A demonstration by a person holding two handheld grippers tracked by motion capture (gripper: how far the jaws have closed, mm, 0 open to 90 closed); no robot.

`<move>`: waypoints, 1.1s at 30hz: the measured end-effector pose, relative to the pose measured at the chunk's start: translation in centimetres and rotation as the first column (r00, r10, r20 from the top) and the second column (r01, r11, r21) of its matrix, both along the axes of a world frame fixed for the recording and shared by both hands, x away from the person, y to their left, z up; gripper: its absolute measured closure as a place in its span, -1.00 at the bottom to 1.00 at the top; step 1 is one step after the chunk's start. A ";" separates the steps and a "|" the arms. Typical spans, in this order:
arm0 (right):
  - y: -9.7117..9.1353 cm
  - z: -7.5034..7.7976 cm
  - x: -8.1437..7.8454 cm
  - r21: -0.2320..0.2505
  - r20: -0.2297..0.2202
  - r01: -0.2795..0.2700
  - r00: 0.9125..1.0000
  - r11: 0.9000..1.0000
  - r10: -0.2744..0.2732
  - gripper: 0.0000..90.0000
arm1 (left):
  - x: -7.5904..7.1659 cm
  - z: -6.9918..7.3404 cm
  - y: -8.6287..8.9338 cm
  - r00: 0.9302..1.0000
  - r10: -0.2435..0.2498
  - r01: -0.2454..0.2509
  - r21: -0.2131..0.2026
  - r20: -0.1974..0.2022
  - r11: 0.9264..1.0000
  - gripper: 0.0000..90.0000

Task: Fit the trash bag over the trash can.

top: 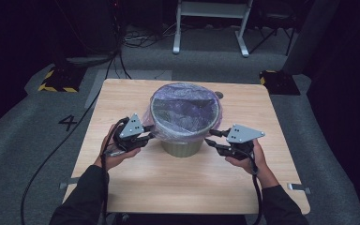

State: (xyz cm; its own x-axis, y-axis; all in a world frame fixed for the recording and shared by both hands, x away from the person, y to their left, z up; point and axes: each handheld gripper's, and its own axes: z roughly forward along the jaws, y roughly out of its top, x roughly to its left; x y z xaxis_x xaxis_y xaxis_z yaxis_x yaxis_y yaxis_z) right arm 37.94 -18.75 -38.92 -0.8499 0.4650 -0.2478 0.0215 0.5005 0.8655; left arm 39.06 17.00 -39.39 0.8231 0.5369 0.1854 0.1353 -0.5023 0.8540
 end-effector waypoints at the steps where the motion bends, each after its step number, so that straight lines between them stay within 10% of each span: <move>1: 0.1 -0.2 0.1 -0.007 -0.004 -0.007 1.000 1.000 0.006 0.65 | 0.1 -0.1 -0.1 1.000 -0.003 0.003 0.006 -0.001 1.000 0.85; 7: 0.5 -1.7 0.3 -0.040 -0.035 -0.029 0.999 0.999 0.028 0.95 | 0.7 -1.2 -0.4 1.000 -0.008 0.008 0.029 -0.026 1.000 1.00; 18: -0.2 -4.2 2.6 -0.048 -0.153 0.054 0.986 0.997 -0.061 0.89 | 1.9 -4.6 -0.9 0.994 0.031 -0.021 0.094 -0.108 0.995 1.00; 24: -1.4 -4.3 2.8 0.008 -0.189 0.051 0.981 0.999 -0.049 0.18 | 1.8 -4.9 -0.4 0.993 0.038 -0.031 0.060 -0.111 0.998 0.90; 33: -4.5 -1.2 0.3 0.079 -0.113 0.025 0.993 0.997 -0.016 -0.21 | -0.2 -3.9 1.2 0.995 0.050 -0.049 0.006 -0.087 0.999 -0.13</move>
